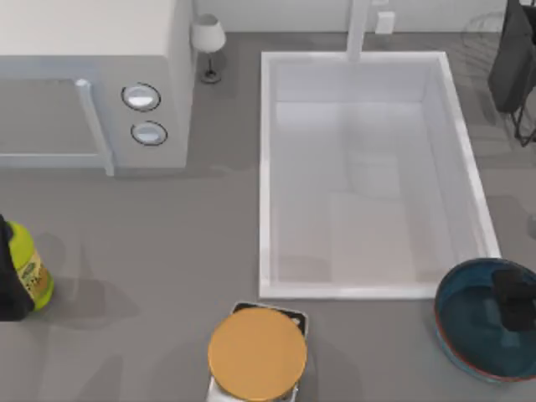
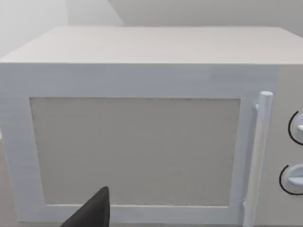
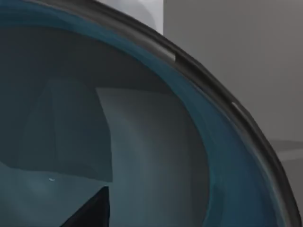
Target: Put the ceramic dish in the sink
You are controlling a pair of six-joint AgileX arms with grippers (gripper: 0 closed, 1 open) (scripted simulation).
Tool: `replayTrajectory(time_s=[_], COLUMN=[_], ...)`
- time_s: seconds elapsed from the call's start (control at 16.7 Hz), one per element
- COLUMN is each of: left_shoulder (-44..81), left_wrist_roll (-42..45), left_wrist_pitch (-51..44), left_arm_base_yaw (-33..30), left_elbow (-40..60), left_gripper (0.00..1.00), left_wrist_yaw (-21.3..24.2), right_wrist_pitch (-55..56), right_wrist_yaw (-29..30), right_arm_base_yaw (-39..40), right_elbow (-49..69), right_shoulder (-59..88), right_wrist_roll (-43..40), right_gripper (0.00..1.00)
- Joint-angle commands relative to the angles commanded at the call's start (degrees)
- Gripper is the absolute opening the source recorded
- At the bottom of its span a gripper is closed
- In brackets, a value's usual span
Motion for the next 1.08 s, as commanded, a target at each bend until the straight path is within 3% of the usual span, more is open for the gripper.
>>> replayTrajectory(time_s=[0.78, 1.08], left_shoulder=[0.0, 0.0], left_wrist_roll=[0.0, 0.0], left_wrist_pitch=[0.0, 0.0], left_arm_base_yaw=[0.0, 0.0], left_elbow=[0.0, 0.0], left_gripper=[1.0, 1.0], left_wrist_yaw=[0.0, 0.0], right_wrist_pitch=[0.0, 0.0], right_wrist_yaw=[0.0, 0.0], right_arm_base_yaw=[0.0, 0.0], right_elbow=[0.0, 0.0], right_shoulder=[0.0, 0.0], right_wrist_roll=[0.0, 0.0], right_gripper=[0.02, 0.0])
